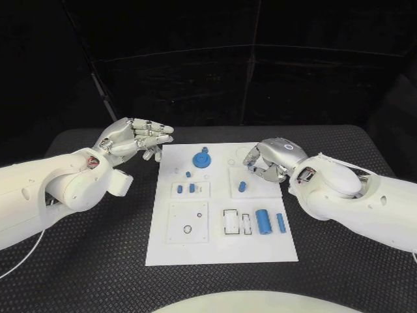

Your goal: Assemble the parts on the task board

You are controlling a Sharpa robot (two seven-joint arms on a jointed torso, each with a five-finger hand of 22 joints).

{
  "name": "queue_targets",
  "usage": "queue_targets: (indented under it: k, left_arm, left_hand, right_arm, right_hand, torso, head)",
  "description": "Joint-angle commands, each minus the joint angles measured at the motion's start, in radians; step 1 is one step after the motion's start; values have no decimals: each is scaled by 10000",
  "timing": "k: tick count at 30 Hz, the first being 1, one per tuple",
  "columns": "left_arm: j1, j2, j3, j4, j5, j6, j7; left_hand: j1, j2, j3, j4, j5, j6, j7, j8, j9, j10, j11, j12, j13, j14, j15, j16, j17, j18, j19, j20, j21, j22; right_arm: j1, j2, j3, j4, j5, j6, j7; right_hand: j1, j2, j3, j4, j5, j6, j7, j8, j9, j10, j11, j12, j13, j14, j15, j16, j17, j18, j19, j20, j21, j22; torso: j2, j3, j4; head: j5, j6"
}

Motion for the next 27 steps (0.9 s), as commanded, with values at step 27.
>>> queue_targets:
  k: [27]
  left_arm:
    - [20, 506, 5, -224, 159, 2, 17]
  left_hand:
    - [-72, 32, -65, -26, -25, -19, 47, 33, -17, -65, 11, 40, 15, -86, 36, -76, -56, 145, -49, 9, -70, -25]
  right_arm:
    - [-1088, 1730, 2, 447, 1159, -20, 1204]
  right_hand:
    - [-180, -52, 166, -147, 48, 21, 52, -36, -15, 76, 7, -117, -2, 414, -39, 45, -24, 4, 32, 32, 78, 11]
  torso:
    - [9, -43, 56]
  head:
    - [1526, -284]
